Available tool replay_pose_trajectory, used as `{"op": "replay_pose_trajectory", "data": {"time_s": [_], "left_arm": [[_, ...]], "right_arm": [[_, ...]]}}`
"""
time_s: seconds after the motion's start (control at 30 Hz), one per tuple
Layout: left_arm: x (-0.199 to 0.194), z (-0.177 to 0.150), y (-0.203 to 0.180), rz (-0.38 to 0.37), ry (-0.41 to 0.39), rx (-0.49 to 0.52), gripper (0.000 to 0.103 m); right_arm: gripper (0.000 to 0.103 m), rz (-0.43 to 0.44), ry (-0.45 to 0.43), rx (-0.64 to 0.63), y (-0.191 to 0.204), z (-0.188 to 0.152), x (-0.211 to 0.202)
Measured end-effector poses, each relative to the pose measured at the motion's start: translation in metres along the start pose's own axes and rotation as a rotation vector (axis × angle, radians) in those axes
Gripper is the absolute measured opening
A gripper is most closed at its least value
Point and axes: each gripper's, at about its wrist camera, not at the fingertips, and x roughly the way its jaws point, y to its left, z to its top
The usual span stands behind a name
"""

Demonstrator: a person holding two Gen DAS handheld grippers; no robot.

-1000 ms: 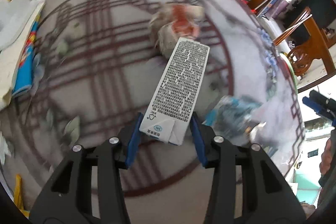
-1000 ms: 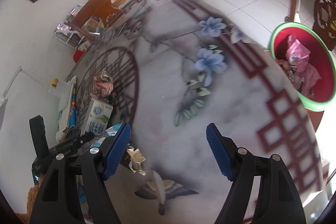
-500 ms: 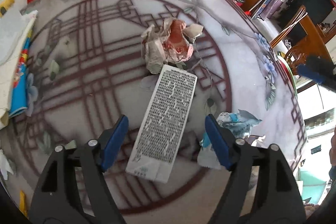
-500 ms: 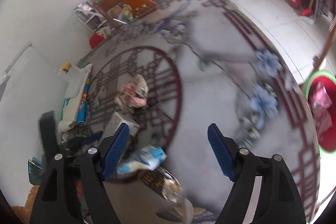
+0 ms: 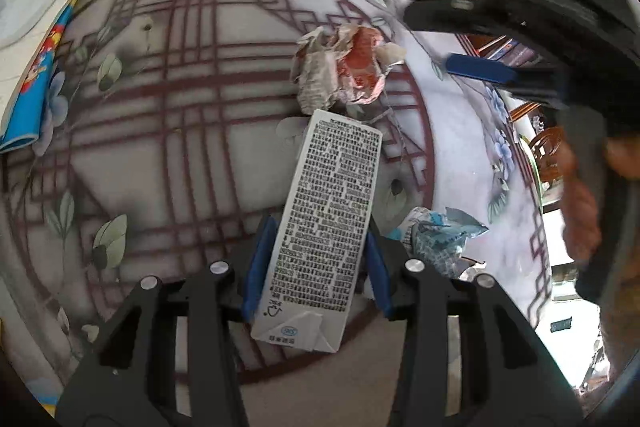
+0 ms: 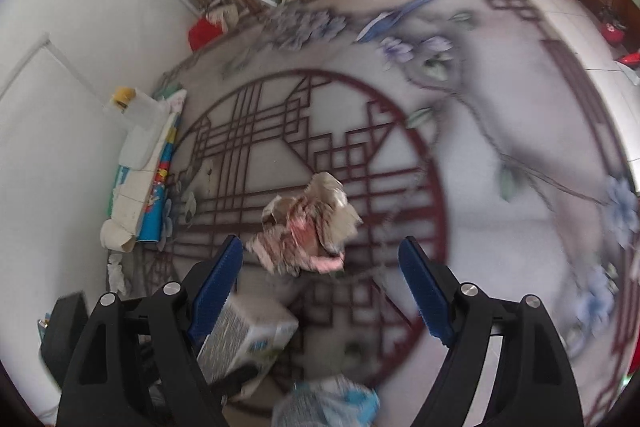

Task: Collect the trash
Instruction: 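Grasp the white milk carton with the left tool while the right tool grasps crumpled paper, then carry the milk carton and crumpled paper to the red bin and open both tools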

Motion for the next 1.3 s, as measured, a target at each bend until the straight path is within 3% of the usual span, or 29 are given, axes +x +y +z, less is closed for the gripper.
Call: {"op": "replay_pose_trajectory", "data": {"time_s": [0.2, 0.23, 0.27, 0.33, 0.43, 0.67, 0.93, 1.3], "left_arm": [[-0.002, -0.001, 0.014, 0.009, -0.009, -0.038, 0.043], [-0.002, 0.0, 0.015, 0.011, -0.01, -0.042, 0.044], [-0.001, 0.0, 0.017, 0.015, -0.01, -0.047, 0.045], [0.0, 0.0, 0.02, 0.019, -0.007, -0.055, 0.048], [-0.001, -0.001, 0.02, 0.022, -0.009, -0.054, 0.048], [-0.007, -0.007, 0.015, 0.021, -0.013, -0.031, 0.048], [-0.006, -0.012, 0.005, 0.018, -0.009, 0.004, 0.048], [0.002, -0.014, -0.008, 0.034, 0.001, 0.033, 0.048]], "right_arm": [[0.077, -0.011, 0.076, -0.05, 0.014, 0.009, 0.045], [0.072, -0.015, 0.087, -0.062, 0.015, 0.008, 0.05], [0.057, -0.019, 0.098, -0.076, 0.017, 0.007, 0.055], [0.037, -0.015, 0.112, -0.083, 0.017, 0.004, 0.059], [0.028, -0.008, 0.077, -0.071, 0.013, 0.007, 0.047], [0.028, -0.008, -0.003, -0.067, 0.0, -0.004, -0.004], [0.028, -0.043, -0.073, -0.061, -0.012, -0.05, -0.064], [0.028, -0.053, -0.128, 0.099, -0.043, -0.111, -0.103]]}}
